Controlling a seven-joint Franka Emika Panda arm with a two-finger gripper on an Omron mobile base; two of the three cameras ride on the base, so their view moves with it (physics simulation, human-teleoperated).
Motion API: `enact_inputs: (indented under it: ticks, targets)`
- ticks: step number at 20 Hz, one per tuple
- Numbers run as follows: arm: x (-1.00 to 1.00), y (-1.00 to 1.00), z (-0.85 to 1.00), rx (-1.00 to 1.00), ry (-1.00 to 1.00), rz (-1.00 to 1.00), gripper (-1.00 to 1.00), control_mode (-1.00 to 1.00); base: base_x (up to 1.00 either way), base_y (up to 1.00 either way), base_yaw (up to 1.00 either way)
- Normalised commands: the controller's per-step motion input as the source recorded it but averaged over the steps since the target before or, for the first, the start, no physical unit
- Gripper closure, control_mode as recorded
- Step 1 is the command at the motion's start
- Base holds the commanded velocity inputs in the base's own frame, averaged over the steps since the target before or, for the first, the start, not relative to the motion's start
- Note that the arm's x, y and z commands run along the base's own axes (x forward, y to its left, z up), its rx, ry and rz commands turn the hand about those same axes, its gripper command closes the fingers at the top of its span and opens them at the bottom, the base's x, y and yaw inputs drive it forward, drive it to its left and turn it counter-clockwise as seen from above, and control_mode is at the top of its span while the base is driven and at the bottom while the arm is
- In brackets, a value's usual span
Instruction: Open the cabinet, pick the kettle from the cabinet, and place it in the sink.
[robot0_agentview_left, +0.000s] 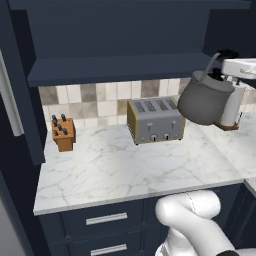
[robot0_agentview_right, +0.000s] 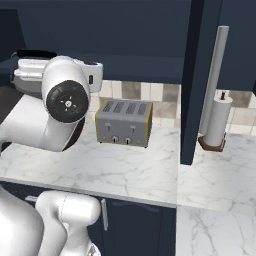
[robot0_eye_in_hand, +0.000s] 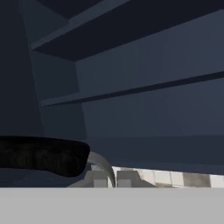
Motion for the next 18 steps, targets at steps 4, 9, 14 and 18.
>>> enact_inputs:
  ticks: [4,9,14,18]
  targets:
    - [-0.62,0.00,-0.07,0.00,0.00,0.00,1.00,1.00,-0.19,0.00,0.00]
    - [0.00,0.00,0.00,0.00,0.00,0.00,1.00,1.00,-0.72,0.02,0.00]
    - [0.00,0.00,0.00,0.00,0.00,0.00,1.00,1.00,-0.65,0.06,0.00]
    - [0.00,0.00,0.00,0.00,0.00,0.00,1.00,1.00,-0.67,0.14,0.00]
